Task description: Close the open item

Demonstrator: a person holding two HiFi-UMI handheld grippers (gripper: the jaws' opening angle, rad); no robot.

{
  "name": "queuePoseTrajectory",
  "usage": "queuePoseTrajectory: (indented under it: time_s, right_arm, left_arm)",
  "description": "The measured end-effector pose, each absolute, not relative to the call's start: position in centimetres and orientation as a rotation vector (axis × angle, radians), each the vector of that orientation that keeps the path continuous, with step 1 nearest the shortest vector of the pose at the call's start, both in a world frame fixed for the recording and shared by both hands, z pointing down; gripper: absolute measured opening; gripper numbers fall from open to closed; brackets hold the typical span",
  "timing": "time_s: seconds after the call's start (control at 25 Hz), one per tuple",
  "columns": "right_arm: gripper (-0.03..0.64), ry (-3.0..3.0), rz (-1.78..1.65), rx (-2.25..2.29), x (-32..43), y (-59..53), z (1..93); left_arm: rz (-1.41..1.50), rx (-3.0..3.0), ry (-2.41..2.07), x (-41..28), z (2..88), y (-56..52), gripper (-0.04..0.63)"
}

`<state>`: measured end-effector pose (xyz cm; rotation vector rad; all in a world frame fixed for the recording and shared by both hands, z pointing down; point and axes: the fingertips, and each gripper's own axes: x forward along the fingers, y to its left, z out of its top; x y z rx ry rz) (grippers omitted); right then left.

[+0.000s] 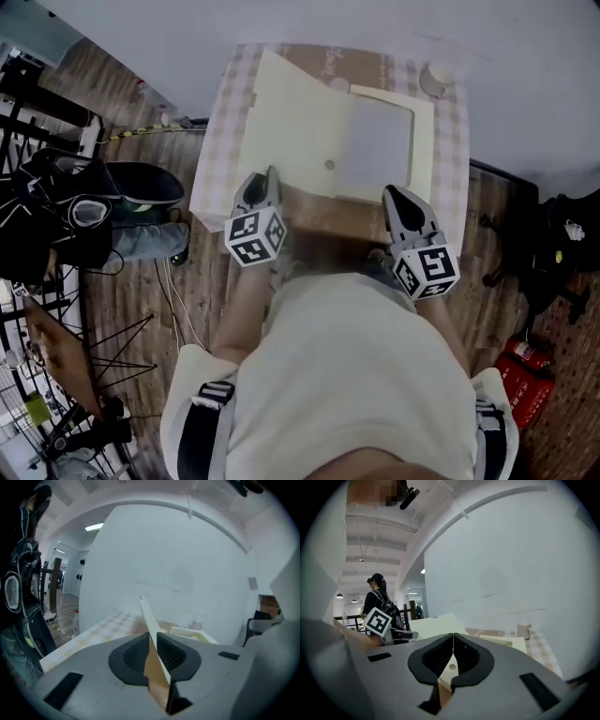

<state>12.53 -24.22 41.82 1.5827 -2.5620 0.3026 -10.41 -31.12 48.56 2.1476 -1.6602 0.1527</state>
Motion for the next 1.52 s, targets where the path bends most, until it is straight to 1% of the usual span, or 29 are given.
queuePoseTrajectory:
  time_s: [0.52,0.96,1.52]
  right_arm:
    - [0.002,-2.623,0.329,1.475,18.8,-24.7,41.9]
    - [0.002,-2.643,0.307,1.378,23.4,-24.7,42.0]
    - [0.002,-2.642,0.297,1.377,26.8,-25.5,42.3]
  left_arm:
    - [0.09,2.137,-1.76,-5.2,45.0,-29.3,0.021]
    - [0.022,2.145,-1.8,0.1,43.7,-27.8,0.023]
    - [0.111,2.265,-1.683,8.0,44.5,-26.0,0.041]
